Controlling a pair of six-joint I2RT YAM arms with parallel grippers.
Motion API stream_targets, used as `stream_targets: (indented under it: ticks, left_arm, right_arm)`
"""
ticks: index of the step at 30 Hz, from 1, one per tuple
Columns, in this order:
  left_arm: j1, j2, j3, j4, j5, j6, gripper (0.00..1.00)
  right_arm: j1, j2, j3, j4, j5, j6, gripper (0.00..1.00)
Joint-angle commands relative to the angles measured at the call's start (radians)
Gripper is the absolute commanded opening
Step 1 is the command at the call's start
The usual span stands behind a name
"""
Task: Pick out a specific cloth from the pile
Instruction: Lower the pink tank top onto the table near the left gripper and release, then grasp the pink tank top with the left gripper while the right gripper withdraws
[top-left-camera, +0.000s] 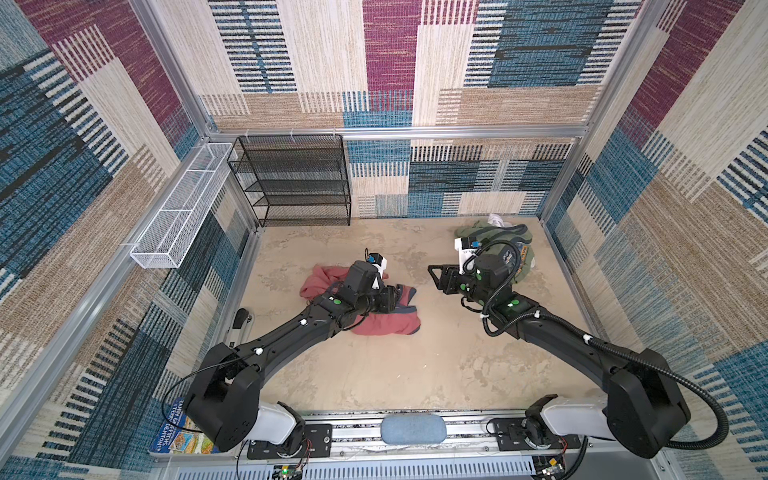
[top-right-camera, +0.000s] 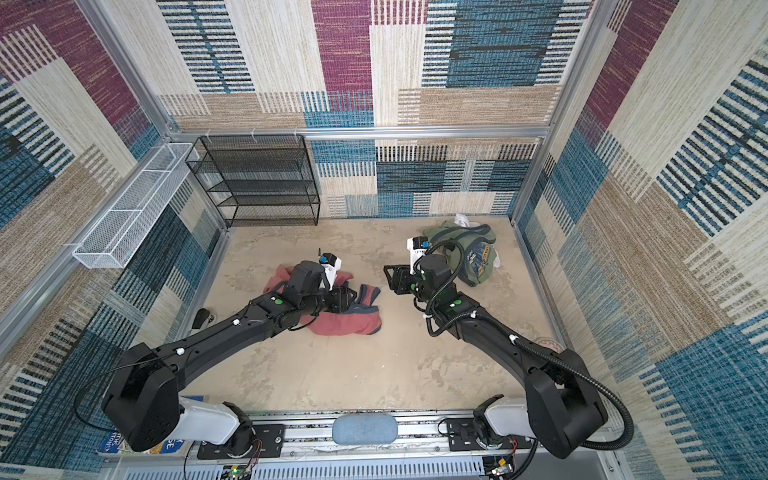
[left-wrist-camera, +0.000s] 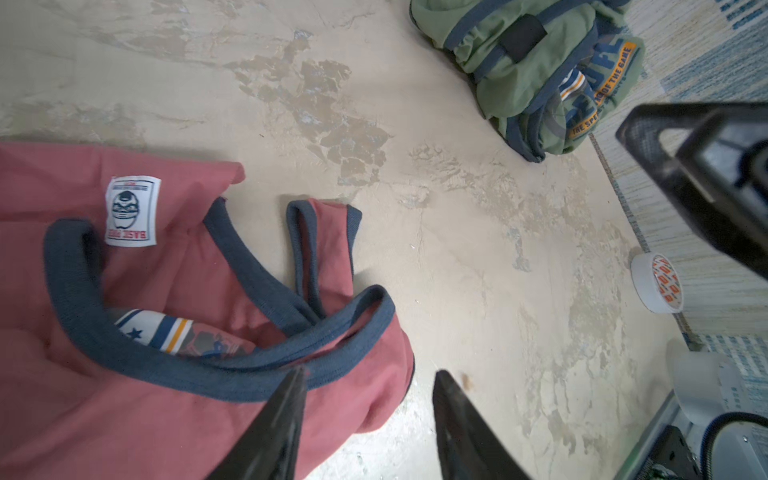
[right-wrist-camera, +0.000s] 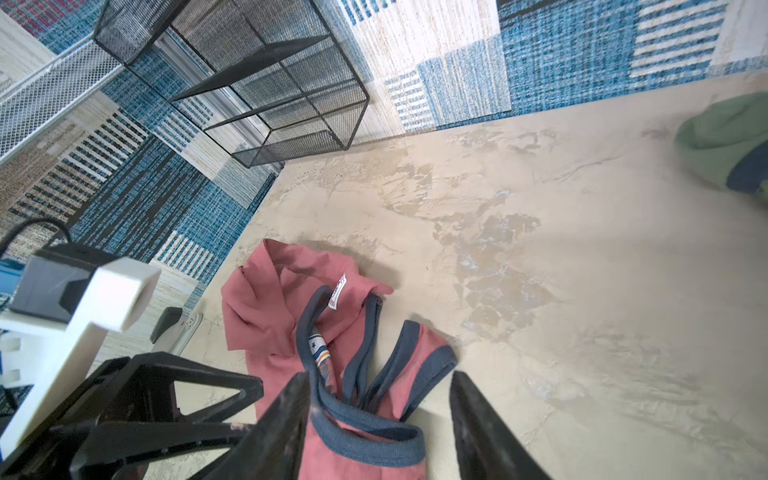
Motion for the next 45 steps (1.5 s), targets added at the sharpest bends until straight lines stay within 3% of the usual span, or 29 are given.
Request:
stream_targets:
  ticks: [1,11,21,37,42,45]
  left_arm:
    - [-0.036,0.029,0.017,0.027,0.016,0.018,0.49]
    - [-0.14,0.173,0.051,0.015,0.013,0.014,0.46]
    - [-0.163,0.307,0.128,-0.109,-0.045,0.046,0.49]
    - [-0.171,0.443,0.176,-0.149,-0.072,0.034,0.48]
    - [-0.173,0.47,0.183,-0.147,-0.081,0.043,0.31]
    - [-0.173,0.456,0.181,-0.132,-0.087,0.045,0.1]
  right_arm:
    - [-0.039,-0.025,-0.005,-0.016,-0.028,-0.016,0.57]
    - [-0.165,-0.064,-0.054,-0.001,-0.105,0.005,0.58]
    - [-0.186,-0.068,-0.092,0.015,-0.124,0.022,0.6]
    - [-0.194,-0.099,-0.136,0.024,-0.118,0.03,0.6]
    - [-0.196,-0.12,-0.151,0.026,-0.102,0.04,0.6]
    - [-0.196,-0.131,-0.153,0.021,-0.097,0.038,0.6]
